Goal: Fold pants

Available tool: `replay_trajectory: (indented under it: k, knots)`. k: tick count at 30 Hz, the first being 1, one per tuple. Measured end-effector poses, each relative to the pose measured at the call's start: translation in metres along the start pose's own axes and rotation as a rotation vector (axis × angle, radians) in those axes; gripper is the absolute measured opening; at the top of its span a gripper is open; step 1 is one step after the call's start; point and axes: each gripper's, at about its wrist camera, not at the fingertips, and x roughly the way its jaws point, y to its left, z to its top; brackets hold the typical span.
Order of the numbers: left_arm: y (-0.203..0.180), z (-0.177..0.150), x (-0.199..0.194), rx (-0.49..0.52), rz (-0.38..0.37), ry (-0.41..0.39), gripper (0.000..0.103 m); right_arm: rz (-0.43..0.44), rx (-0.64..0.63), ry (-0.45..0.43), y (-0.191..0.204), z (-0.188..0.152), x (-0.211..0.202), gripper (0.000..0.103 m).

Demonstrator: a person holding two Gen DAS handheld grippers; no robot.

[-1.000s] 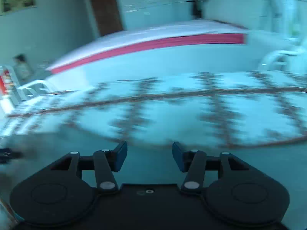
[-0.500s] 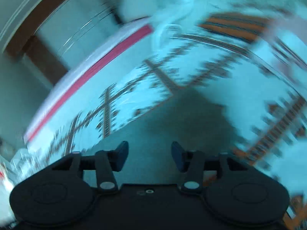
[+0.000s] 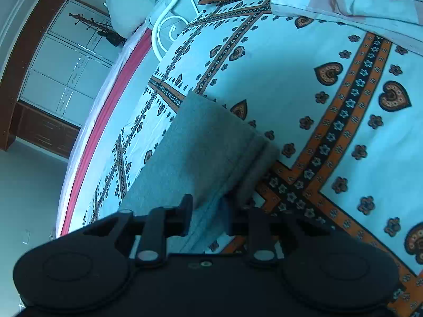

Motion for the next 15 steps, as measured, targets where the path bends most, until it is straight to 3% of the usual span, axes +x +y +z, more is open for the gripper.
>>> replay_trajectory:
  k: [5,8,9,15]
  knots:
    - [0.005,0.002,0.001,-0.014,-0.005,0.005,0.098,0.038,-0.075,-0.069,0.016,-0.005,-0.027,0.000]
    - [0.003,0.002,0.004,0.002,0.001,0.008,0.100,-0.037,-0.114,-0.046,0.013,-0.006,-0.016,0.000]
    - [0.002,0.002,0.004,0.011,0.003,0.008,0.100,-0.067,-0.142,-0.040,0.013,-0.007,-0.010,0.008]
    - [0.003,0.003,0.002,-0.005,0.002,0.004,0.100,-0.019,-0.058,-0.048,0.001,-0.011,-0.032,0.013]
